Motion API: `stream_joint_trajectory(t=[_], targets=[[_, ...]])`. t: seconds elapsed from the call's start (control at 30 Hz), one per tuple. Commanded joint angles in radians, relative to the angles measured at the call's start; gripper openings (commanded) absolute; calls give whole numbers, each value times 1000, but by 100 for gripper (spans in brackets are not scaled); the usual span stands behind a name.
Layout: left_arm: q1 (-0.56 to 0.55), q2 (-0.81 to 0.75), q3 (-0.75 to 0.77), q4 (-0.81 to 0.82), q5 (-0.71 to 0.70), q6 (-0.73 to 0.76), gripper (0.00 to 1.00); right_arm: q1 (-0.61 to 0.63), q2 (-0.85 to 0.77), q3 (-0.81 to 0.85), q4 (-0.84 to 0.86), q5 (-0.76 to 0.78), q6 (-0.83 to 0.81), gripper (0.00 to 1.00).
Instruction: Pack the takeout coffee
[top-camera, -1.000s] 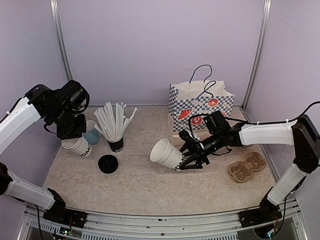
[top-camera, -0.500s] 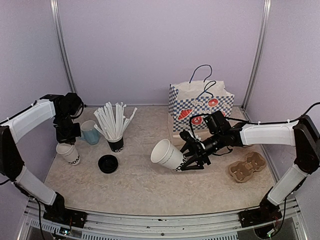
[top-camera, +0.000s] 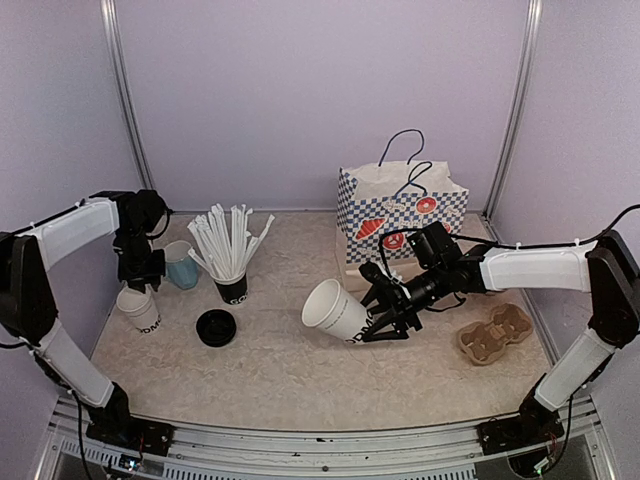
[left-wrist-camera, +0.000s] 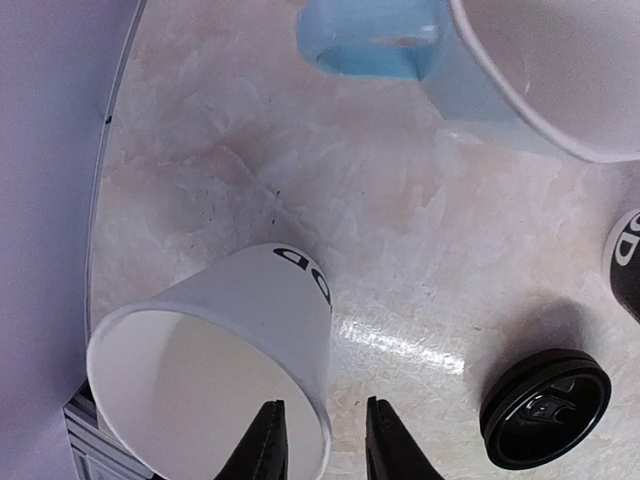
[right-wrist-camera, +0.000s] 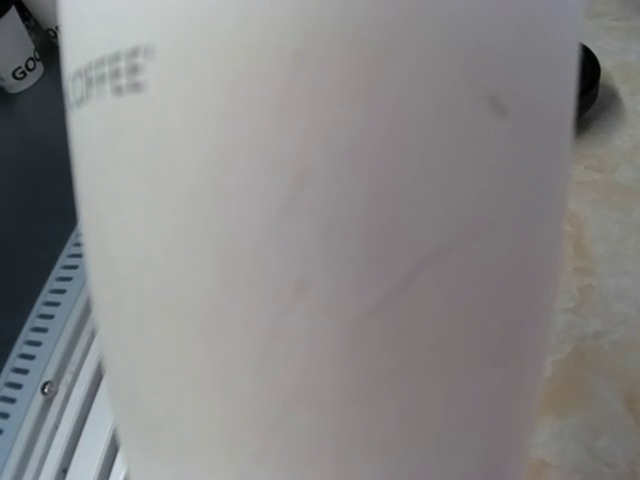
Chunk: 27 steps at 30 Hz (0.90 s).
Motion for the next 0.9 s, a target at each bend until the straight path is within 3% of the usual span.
stream_joint_trajectory(t=[0.0, 0.1, 0.17, 0.3, 0.43, 0.63, 0.73, 0.87], targets=[[-40, -50, 139, -40, -20, -40, 29, -6, -18, 38, -44, -41, -1, 64], [-146, -125, 273, 29, -23, -20, 29, -7, -22, 67, -69, -63, 14, 64], [-269, -191, 315, 155, 48, 125, 29, -7, -22, 83, -83, -73, 19, 64], [-523, -338, 238, 401, 341, 332, 36, -6, -18, 96, -93, -68, 25, 63], [-639, -418, 135, 558, 448, 364, 43, -6, -25, 112, -115, -60, 23, 64], [-819, -330, 111, 619, 462, 398, 44, -6, -29, 143, -137, -72, 42, 64], [-857, -263, 117, 612, 482, 395, 49, -6, -25, 149, -137, -72, 47, 64], [-907, -209, 101, 634, 495, 408, 49, -7, -16, 151, -133, -76, 54, 64]])
